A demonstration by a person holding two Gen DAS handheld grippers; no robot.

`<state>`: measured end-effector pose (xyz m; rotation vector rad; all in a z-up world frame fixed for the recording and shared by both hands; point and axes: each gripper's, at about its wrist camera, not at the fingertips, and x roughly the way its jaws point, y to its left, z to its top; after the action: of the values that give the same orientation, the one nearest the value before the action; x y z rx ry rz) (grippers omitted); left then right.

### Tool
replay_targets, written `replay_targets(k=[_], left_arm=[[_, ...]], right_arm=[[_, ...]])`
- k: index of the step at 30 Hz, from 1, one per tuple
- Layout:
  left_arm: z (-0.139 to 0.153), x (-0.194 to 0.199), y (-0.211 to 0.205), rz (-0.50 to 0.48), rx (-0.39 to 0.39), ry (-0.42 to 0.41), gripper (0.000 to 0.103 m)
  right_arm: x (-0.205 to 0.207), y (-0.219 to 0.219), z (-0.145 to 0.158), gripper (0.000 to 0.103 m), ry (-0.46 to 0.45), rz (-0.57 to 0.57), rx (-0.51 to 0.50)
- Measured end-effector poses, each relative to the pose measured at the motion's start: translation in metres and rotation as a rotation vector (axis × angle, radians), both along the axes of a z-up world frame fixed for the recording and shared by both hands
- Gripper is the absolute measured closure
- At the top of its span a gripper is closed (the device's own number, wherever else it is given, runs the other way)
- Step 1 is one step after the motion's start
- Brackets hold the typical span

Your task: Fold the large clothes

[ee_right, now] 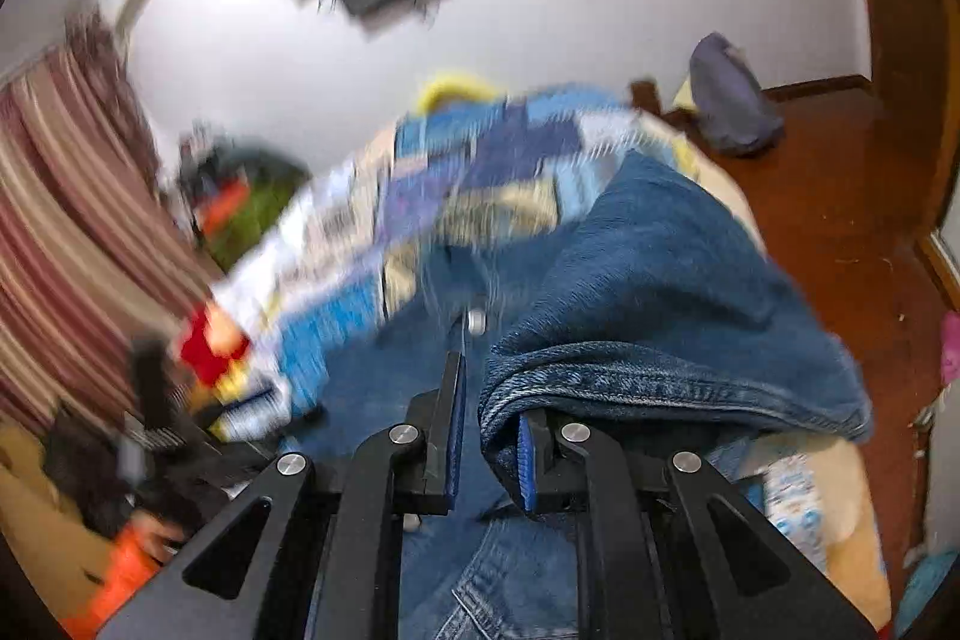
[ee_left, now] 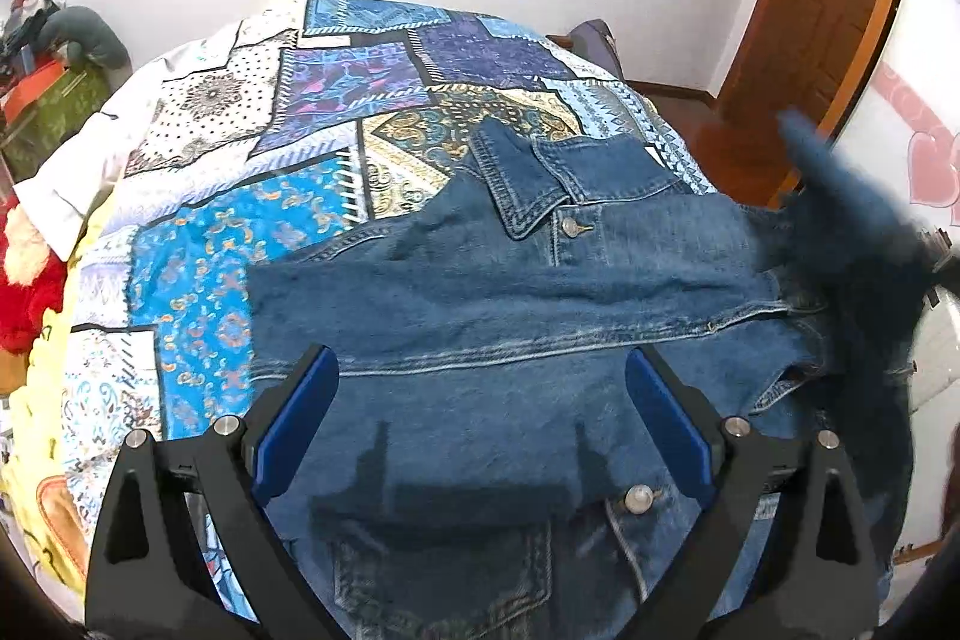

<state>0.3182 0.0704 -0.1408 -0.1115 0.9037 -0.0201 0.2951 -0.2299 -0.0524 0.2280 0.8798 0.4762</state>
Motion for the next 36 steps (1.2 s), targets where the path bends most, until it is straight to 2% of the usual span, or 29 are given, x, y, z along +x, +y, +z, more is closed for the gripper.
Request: replay_targets(k=[2,5,8,11,16,21,26,29,31,34,35,36], left_arm=[[0.0,-0.007,0.005,-0.003,0.011,0.002,0.005],[-0.005,-0.016,0.009,-0.015,0.021,0.015,0.005],[-0.009,-0.023,0.006,-0.041,0.039,0.034,0.005],[-0.008,-0.027,-0.003,-0.071,0.058,0.035,0.005],[0.011,-0.023,-0.041,-0.181,0.017,0.019,0.005],[0.03,-0.009,-0.098,-0.313,0.001,0.006,0.005],[0.028,0.009,-0.168,-0.441,0.085,-0.003,0.005],[0.014,0.023,-0.21,-0.5,0.153,0.01,0.005],[0.002,0.032,-0.235,-0.535,0.179,0.026,0.005],[-0.023,0.049,-0.263,-0.551,0.223,0.079,0.022],[-0.032,0.055,-0.269,-0.542,0.235,0.098,0.033],[-0.037,0.059,-0.272,-0.528,0.247,0.102,0.041]], right_arm=[[-0.002,0.018,-0.034,0.091,0.072,0.022,-0.059],[0.0,0.024,-0.08,0.09,0.212,0.024,-0.085],[-0.004,0.01,-0.113,0.09,0.306,-0.03,-0.065],[-0.009,0.0,-0.109,0.09,0.314,-0.021,-0.059],[-0.025,-0.013,-0.098,0.09,0.353,0.01,-0.068],[-0.054,-0.037,-0.087,0.09,0.306,0.008,-0.096],[-0.069,-0.084,-0.069,0.09,0.231,-0.093,-0.108],[-0.075,-0.116,-0.054,0.09,0.158,-0.185,-0.17],[-0.076,-0.132,-0.05,0.09,0.147,-0.219,-0.174],[-0.077,-0.155,-0.05,0.09,0.162,-0.272,-0.147],[-0.077,-0.161,-0.054,0.09,0.178,-0.282,-0.126],[-0.077,-0.165,-0.058,0.09,0.195,-0.287,-0.105]])
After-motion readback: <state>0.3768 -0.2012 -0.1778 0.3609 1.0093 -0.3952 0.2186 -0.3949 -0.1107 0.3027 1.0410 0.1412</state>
